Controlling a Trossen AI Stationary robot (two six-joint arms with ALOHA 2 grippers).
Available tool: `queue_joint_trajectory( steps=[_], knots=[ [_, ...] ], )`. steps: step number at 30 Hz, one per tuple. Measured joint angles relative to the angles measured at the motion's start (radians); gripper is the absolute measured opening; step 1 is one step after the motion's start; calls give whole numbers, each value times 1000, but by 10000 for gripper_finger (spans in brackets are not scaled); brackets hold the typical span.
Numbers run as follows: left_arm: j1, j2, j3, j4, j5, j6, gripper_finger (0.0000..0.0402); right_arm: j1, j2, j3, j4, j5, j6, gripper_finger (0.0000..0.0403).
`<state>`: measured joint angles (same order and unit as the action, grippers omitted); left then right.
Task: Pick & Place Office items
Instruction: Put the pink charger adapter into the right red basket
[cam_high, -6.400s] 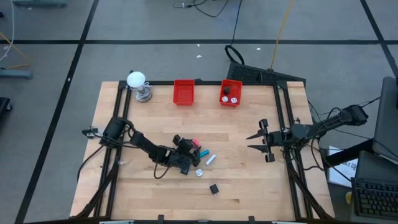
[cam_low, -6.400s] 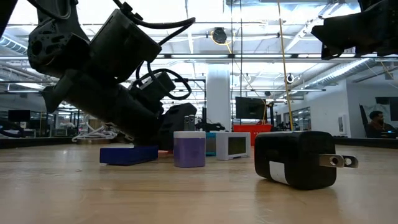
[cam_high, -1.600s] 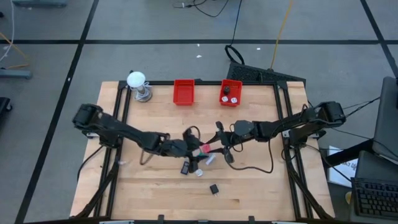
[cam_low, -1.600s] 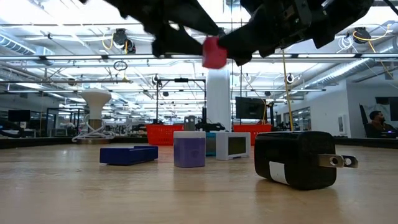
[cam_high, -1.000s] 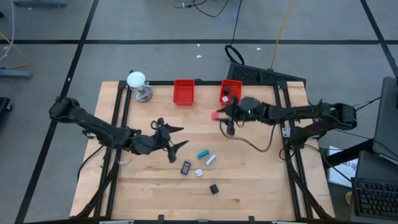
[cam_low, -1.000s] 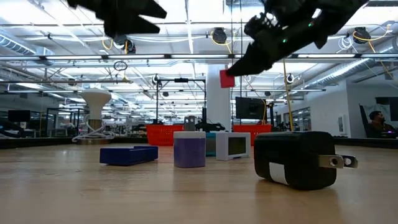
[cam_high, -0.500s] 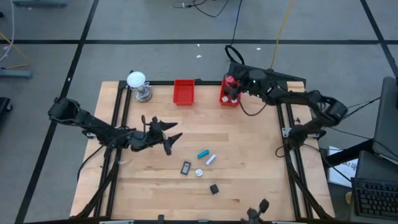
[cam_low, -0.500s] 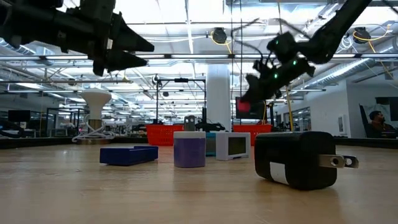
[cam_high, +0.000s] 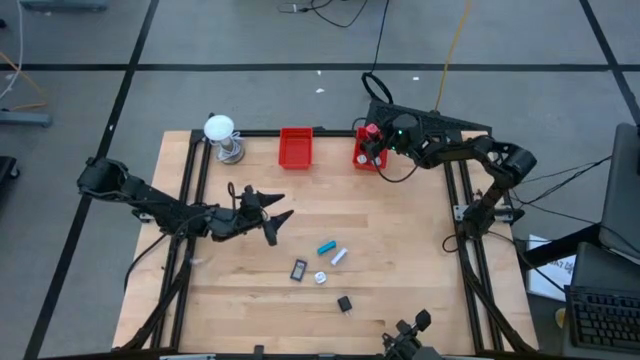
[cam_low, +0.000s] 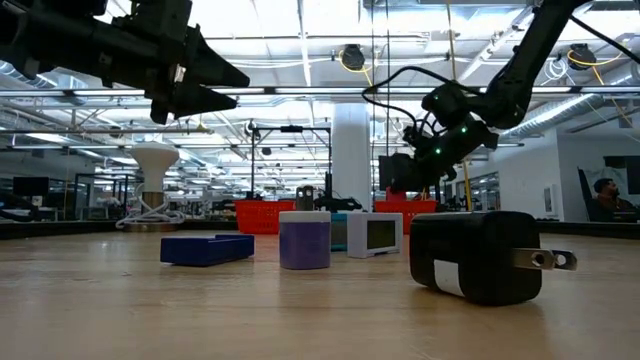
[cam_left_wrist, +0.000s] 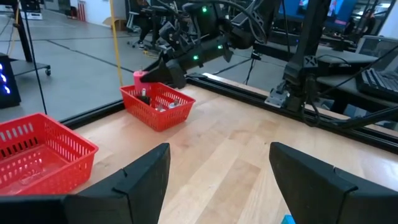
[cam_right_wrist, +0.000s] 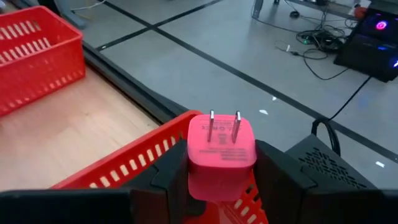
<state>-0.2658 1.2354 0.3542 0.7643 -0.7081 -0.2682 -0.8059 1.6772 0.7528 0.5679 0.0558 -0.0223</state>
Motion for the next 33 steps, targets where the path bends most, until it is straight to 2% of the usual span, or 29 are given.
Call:
queue_joint_trajectory(
  steps=[9,17,25,33],
  knots=[
    [3,0,0,-4,0,0,278,14,-18,0,3,-82,25,141],
    [3,0,0,-4,1,-8,278,35,-42,0,-34,51,-12,141],
    [3,0,0,-4,1,-23,278,35,-57,-4,-136,55,14,141],
    [3,0,0,-4,3,-30,278,33,-5,-3,-116,57,14,141]
  ],
)
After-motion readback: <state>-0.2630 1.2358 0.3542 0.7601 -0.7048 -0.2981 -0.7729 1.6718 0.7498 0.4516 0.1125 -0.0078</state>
